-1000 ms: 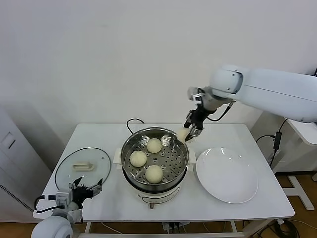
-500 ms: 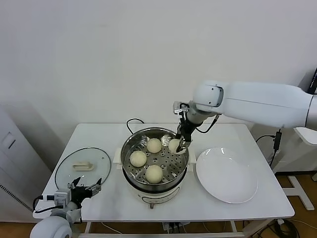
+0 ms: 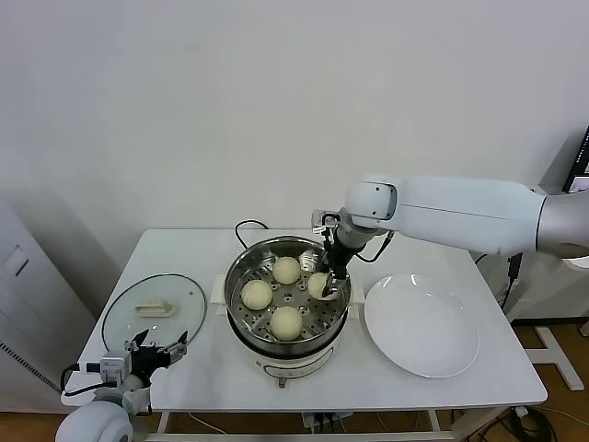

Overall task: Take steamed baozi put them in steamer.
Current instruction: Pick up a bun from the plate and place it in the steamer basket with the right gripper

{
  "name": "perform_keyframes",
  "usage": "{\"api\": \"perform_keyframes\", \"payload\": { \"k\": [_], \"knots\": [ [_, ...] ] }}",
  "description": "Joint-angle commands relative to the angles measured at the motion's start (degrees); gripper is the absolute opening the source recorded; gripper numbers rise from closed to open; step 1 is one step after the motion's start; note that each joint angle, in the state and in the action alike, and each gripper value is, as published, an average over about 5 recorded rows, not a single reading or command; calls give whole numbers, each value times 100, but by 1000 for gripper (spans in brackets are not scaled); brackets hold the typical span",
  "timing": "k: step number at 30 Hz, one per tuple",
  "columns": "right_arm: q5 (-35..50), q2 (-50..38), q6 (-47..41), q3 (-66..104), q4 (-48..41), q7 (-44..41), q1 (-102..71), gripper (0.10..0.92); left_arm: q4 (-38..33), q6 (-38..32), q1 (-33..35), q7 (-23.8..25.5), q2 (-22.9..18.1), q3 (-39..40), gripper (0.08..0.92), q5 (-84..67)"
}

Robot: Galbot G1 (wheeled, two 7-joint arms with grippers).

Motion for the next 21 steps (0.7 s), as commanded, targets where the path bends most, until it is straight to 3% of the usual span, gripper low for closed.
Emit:
{"api": "perform_keyframes", "payload": {
  "k": [1,6,14,21],
  "knots": [
    [-231,95,-3,112,-165,82,-429,491,48,-11,-18,7,-7,7,823,-1],
    [-269,143,15,194,-249,68,-474,572,66,-18,-21,12,-2,1,823,-15],
    [-3,-152,81,737,-412,-208,-276,780,70,-28,-17,14,5,-31,823,-55],
    [887,-1034,297,1888,-476,58,-511,822,43,-16,-45,3,-13,-72,823,-99]
  ]
}}
